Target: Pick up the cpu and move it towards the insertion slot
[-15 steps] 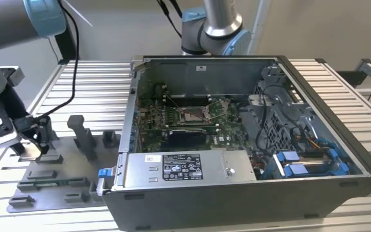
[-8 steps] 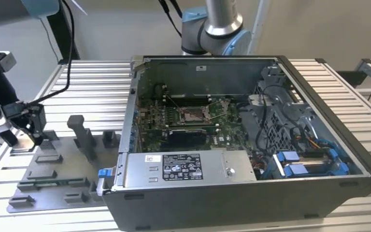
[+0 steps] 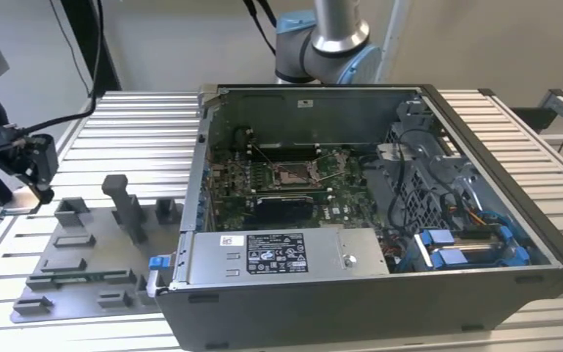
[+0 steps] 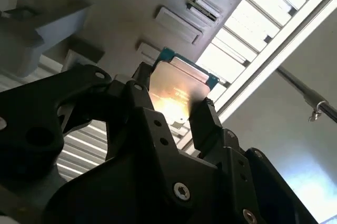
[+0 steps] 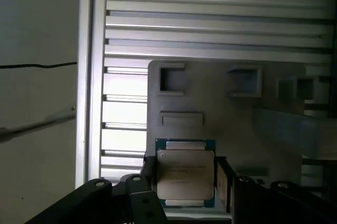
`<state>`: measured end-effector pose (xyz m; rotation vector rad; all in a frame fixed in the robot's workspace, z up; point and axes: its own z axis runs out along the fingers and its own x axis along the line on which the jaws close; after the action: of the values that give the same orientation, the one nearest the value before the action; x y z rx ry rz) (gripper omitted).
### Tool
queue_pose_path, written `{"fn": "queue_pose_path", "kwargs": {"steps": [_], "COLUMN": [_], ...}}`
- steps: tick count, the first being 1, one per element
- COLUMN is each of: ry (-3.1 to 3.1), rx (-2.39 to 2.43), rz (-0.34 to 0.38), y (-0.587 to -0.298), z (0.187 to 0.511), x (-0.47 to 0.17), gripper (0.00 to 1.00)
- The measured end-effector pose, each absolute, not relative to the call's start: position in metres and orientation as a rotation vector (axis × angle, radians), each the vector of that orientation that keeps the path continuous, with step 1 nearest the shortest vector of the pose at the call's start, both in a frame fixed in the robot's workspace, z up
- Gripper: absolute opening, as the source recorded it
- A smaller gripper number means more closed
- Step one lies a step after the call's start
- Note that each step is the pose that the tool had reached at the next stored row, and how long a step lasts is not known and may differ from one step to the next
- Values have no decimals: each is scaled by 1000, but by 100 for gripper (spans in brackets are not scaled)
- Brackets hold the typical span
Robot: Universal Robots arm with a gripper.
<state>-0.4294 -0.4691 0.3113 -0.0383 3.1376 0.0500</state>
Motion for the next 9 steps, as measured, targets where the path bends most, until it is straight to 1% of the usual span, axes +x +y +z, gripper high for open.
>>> {"fn": "queue_pose_path", "kwargs": {"steps": [9], "ry": [3138], "rx": [-38], "rz": [50], "y": [-468], "z": [351], "x": [-429], "gripper": [0]}}
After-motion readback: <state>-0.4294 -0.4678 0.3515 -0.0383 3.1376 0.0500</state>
